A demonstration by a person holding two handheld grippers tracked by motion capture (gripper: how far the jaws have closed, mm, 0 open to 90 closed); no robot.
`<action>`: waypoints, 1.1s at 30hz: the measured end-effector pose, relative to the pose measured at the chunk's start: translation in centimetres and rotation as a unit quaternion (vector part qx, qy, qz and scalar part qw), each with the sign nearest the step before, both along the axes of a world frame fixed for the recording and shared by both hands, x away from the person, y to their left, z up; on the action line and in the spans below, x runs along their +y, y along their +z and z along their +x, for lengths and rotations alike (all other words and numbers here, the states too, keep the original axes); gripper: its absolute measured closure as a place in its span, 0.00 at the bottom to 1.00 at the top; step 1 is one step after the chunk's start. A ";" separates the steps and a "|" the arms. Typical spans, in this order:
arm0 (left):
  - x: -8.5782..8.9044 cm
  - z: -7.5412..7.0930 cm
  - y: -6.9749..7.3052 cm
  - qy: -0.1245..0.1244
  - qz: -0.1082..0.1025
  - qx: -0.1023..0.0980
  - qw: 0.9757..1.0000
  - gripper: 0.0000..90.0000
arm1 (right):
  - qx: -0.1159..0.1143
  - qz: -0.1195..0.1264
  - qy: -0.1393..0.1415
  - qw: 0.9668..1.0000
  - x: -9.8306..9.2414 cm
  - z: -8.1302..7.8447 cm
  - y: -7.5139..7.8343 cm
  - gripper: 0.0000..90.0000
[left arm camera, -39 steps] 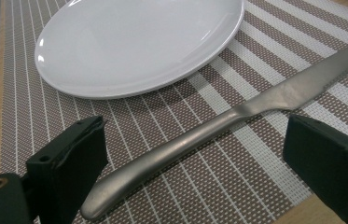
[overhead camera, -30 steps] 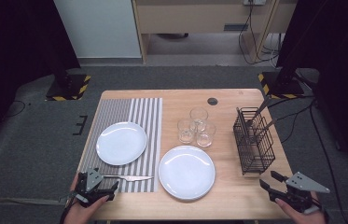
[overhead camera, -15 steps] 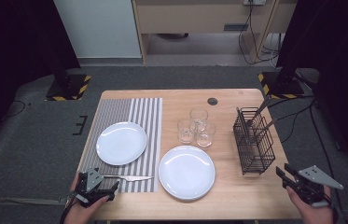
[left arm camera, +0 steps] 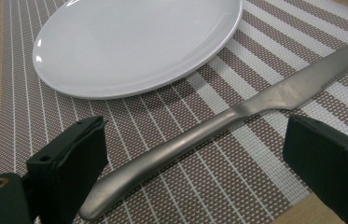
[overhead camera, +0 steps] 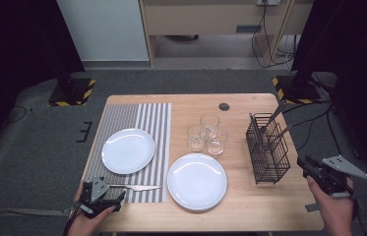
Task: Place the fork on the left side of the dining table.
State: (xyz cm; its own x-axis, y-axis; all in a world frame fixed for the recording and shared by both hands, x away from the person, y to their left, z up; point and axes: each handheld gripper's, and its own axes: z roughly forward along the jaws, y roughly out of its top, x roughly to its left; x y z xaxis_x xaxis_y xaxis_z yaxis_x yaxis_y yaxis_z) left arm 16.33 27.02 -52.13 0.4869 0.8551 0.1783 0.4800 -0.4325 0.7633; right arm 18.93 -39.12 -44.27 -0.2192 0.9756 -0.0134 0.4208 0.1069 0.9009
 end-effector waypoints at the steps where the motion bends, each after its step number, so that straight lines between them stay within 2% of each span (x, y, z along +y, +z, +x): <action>1: 0.0 0.0 0.0 0.000 0.000 0.000 1.000 0.07 | -0.001 0.000 0.000 1.000 0.0 0.3 0.2 0.72; 7: 0.0 0.0 0.0 0.003 0.000 0.000 1.000 0.07 | -0.009 0.003 -0.014 1.000 -0.1 1.3 1.1 0.65; 8: 0.0 -0.1 0.0 0.003 0.000 0.000 1.000 0.07 | -0.009 0.011 -0.016 1.000 -0.1 1.5 1.4 0.62; 15: 0.0 0.0 0.0 0.002 -0.001 0.001 1.000 0.07 | -0.009 0.015 -0.010 1.000 0.5 2.2 2.2 0.57; 25: 0.0 0.0 0.0 0.000 0.001 0.000 1.000 0.07 | -0.028 0.021 -0.010 0.999 1.3 2.9 3.8 0.44; 30: 0.0 0.0 0.0 0.000 0.001 0.000 1.000 0.07 | -0.030 0.023 0.005 0.999 2.0 3.5 4.3 0.43; 33: 0.0 0.0 0.0 -0.002 0.002 0.000 1.000 0.07 | -0.032 0.023 0.008 0.999 2.5 3.8 4.6 0.46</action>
State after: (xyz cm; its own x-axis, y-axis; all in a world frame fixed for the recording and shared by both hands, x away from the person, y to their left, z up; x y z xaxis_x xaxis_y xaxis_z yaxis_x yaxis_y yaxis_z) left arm 16.28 26.97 -52.15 0.4902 0.8525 0.1815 0.4788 -0.4374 0.7612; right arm 22.76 -36.64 -39.67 -0.2345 0.9720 0.0179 0.3610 0.0700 0.9299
